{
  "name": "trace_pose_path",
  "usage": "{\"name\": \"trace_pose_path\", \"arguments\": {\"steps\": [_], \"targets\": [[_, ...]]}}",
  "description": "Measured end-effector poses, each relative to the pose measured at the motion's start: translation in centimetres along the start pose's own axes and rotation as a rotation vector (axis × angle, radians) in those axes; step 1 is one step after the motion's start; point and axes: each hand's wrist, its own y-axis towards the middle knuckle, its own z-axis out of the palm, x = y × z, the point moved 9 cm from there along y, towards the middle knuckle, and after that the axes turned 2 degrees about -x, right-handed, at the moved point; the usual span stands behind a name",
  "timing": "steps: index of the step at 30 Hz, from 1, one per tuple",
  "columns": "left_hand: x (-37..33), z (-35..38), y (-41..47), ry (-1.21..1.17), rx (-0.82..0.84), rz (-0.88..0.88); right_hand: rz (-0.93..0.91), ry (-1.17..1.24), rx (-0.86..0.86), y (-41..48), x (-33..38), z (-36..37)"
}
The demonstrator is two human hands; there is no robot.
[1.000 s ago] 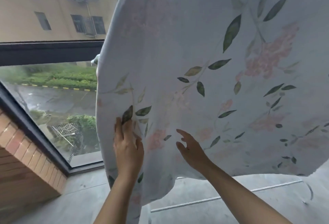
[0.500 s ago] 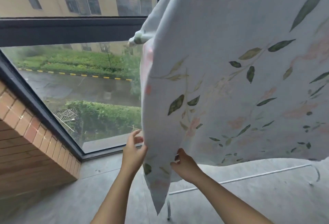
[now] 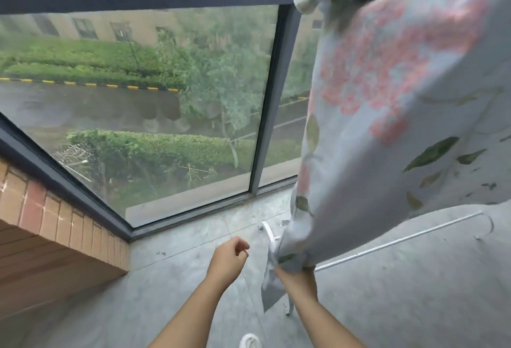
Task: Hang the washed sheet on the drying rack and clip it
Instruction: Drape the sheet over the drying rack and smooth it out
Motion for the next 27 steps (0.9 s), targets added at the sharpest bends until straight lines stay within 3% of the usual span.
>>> {"name": "trace_pose_path", "arguments": {"steps": [11,16,21,24,27], "targets": [[11.6,7.2,11.8,0.12,0.203,0.081,0.178,0.612,-0.504,5.6,-2.7,8.1],[12.0,10.8,18.4,0.128,0.151,0.255,0.065,0.784,-0.708,9.6,-4.5,9.6],[7.2,18.8,22.8,0.175,0.207,0.55,0.007,0.696,-0.651,13.7,-8.2,11.5],[6.2,23.3,24.7,0.242,0.187,0.652,-0.061,0.649,-0.62,16.5,-10.6,12.2],[5.5,24.3,26.1,0.104,0.079,0.647,-0.066,0.734,-0.672,17.9,-12.9,11.9]]}}
